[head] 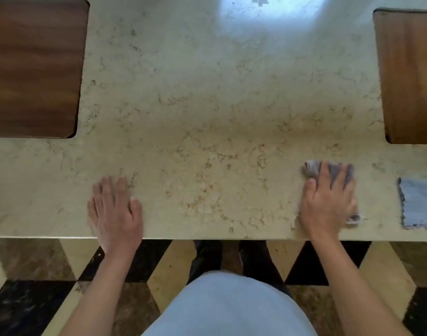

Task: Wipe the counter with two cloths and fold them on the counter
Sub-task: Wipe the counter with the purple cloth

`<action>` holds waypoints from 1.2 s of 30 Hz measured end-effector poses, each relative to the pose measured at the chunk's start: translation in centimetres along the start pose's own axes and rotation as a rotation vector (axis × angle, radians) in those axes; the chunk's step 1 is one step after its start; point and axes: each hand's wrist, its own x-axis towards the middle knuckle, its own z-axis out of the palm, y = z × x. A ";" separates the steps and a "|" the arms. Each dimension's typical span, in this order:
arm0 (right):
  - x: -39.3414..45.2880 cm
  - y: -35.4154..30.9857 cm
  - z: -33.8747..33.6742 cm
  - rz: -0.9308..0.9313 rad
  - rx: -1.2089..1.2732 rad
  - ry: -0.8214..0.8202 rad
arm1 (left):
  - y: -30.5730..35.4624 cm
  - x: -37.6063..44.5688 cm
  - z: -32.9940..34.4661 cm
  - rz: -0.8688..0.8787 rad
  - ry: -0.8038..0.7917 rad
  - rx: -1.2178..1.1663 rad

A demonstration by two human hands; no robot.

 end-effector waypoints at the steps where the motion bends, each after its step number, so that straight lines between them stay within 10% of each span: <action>1: 1.4 -1.0 -0.2 0.105 0.015 0.024 | 0.2 -0.1 0.2 0.000 0.010 0.003; 4: 2.8 -8.4 0.9 0.110 0.009 0.060 | -0.1 -0.2 0.3 0.008 0.028 0.014; 9: -6.4 -19.8 5.0 -0.438 -0.002 -0.007 | -0.6 0.0 0.5 0.015 0.016 0.025; 14: -12.0 -15.2 5.9 -0.898 -0.009 -0.102 | -0.8 0.1 0.7 0.035 0.023 0.023; 22: 0.7 -5.8 0.1 0.050 0.006 0.003 | -0.2 0.0 0.9 0.026 0.024 -0.022; 30: -9.2 -13.8 2.1 -0.379 -0.034 -0.246 | 8.3 -1.2 0.5 0.299 -0.069 -0.204; 36: -3.8 -9.2 -3.3 -0.185 0.606 -0.240 | 12.8 -1.4 0.2 0.225 -0.128 -0.431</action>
